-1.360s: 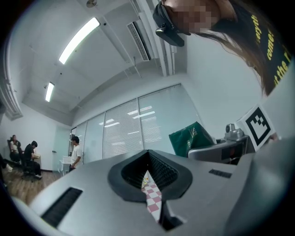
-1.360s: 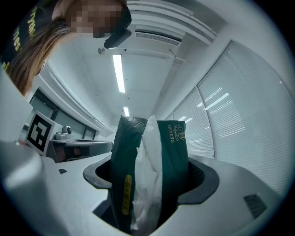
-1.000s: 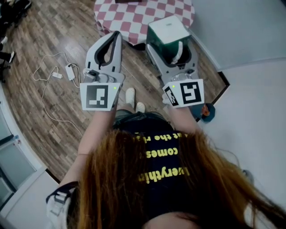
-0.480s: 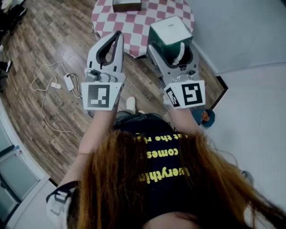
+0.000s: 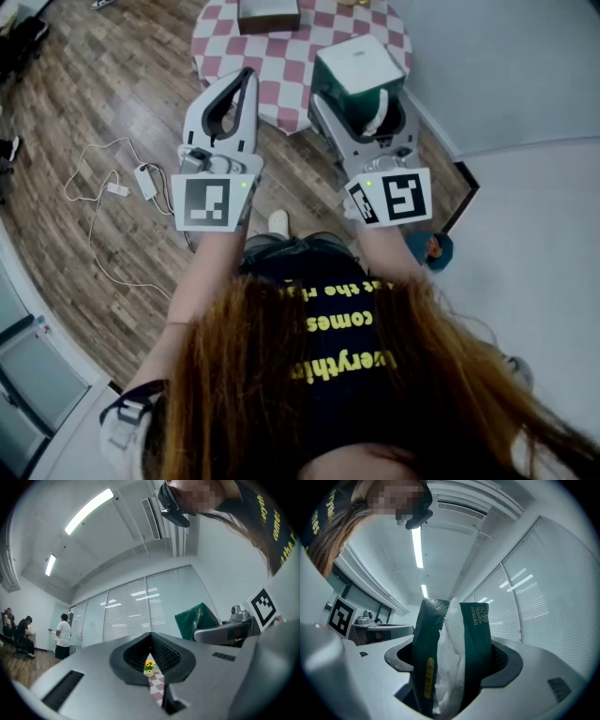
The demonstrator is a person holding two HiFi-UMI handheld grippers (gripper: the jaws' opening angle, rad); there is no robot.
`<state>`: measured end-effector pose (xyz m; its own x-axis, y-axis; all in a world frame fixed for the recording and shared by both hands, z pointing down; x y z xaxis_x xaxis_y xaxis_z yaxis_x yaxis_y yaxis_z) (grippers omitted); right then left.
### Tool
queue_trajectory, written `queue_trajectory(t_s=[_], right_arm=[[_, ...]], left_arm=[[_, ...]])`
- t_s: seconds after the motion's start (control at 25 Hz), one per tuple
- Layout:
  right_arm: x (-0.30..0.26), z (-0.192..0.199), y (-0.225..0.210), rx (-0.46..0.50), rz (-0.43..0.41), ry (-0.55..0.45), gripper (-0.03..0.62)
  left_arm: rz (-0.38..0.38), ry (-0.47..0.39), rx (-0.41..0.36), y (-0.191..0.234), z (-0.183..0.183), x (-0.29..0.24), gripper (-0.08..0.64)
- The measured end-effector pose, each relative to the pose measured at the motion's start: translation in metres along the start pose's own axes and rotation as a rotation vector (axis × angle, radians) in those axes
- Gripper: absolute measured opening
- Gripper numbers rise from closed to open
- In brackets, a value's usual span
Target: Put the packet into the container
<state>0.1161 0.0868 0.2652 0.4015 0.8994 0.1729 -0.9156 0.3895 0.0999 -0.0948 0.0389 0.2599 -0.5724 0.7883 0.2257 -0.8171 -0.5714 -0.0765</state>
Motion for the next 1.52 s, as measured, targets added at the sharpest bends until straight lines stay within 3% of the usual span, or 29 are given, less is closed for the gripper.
queue_trajectory(t_s=[0.44,0.76,1.52], right_arm=[[-0.015,0.018,-0.013,-0.018,0.007,0.053,0.385],[-0.040,0.025,-0.042,-0.026,-0.027,0.060,0.385],[-0.137,0.024,-0.134,-0.025,-0.131,0.008,0.385]], left_arm=[[-0.056,0.044,-0.090,0.022,0.017,-0.007,0.002],[-0.080,0.050,-0.042,0.024,0.028,-0.045,0.002],[-0.206,0.028,-0.058,0.052,0.029,-0.149,0.002]])
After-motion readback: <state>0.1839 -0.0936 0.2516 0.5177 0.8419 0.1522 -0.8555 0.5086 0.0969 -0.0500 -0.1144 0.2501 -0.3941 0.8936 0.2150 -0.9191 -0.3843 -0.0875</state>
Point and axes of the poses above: the fingertips, and each gripper's own axes: x backward along the fingers, y to its left, z out of its underside, the point moved 10 cm from there along x, backward along the fingers, and after that the axes turned 6 degrees about -z, right-handed, at the moved point
